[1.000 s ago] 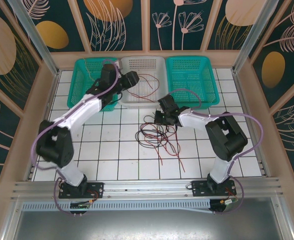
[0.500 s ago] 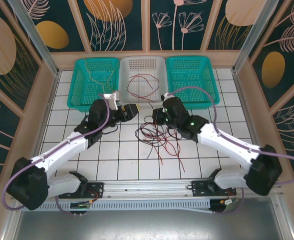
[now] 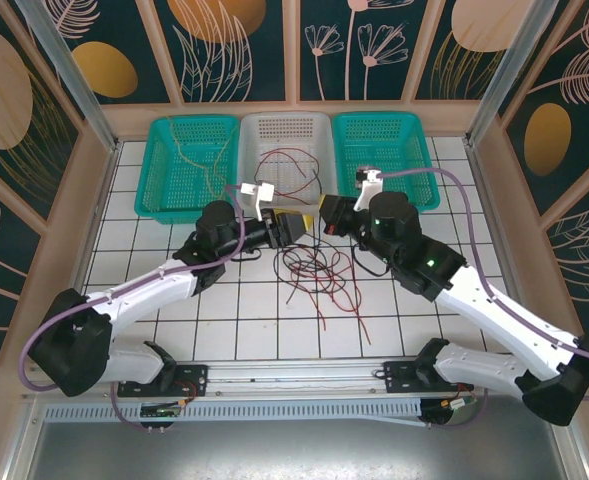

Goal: Untangle the cables

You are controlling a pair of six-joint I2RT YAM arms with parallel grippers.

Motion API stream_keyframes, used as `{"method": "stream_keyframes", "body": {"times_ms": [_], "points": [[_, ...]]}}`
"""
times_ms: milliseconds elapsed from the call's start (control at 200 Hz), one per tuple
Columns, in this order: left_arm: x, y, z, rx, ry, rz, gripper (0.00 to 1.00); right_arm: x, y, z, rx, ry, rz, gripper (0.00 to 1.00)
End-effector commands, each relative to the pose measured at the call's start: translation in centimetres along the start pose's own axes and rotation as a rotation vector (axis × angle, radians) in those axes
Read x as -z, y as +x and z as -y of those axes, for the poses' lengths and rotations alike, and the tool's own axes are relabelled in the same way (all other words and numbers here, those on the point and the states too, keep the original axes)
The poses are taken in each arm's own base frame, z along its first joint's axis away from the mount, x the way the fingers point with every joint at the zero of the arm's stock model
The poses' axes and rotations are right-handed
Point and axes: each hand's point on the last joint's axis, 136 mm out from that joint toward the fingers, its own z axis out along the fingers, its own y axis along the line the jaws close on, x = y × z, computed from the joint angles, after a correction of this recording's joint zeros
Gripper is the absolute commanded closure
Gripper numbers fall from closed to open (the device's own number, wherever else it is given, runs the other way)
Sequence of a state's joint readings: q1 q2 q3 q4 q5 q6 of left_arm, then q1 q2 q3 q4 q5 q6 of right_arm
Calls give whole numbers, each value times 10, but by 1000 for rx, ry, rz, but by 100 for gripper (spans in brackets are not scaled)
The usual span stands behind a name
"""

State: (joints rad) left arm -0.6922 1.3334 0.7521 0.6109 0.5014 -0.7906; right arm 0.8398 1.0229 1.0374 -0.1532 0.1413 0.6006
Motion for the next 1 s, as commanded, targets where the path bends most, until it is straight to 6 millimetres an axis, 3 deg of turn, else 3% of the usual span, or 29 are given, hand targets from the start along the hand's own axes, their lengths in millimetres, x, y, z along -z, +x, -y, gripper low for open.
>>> {"method": "stream_keyframes", "body": {"times_ms": [0,185,410,621,736,806,996], "points": [[-4,-11,42,-119,129,24,29,21,-44,-32,-7,-92,128,100],[-7,-2,54,-120,165,12,28,42,-75,-52,-33,-164,215,100],[-27,6,48,-143,167,-57,28,51,-96,-66,-30,-206,254,100],[-37,2,61,-139,231,-75,42,56,-104,-62,-46,-210,269,100],[-37,5,62,-125,245,-85,45,56,-109,-55,-78,-219,268,100],[-36,9,61,-115,251,-99,53,56,-115,-51,-96,-237,270,100],[-39,6,62,-93,254,-97,92,50,-119,-41,-110,-241,263,100]]}}
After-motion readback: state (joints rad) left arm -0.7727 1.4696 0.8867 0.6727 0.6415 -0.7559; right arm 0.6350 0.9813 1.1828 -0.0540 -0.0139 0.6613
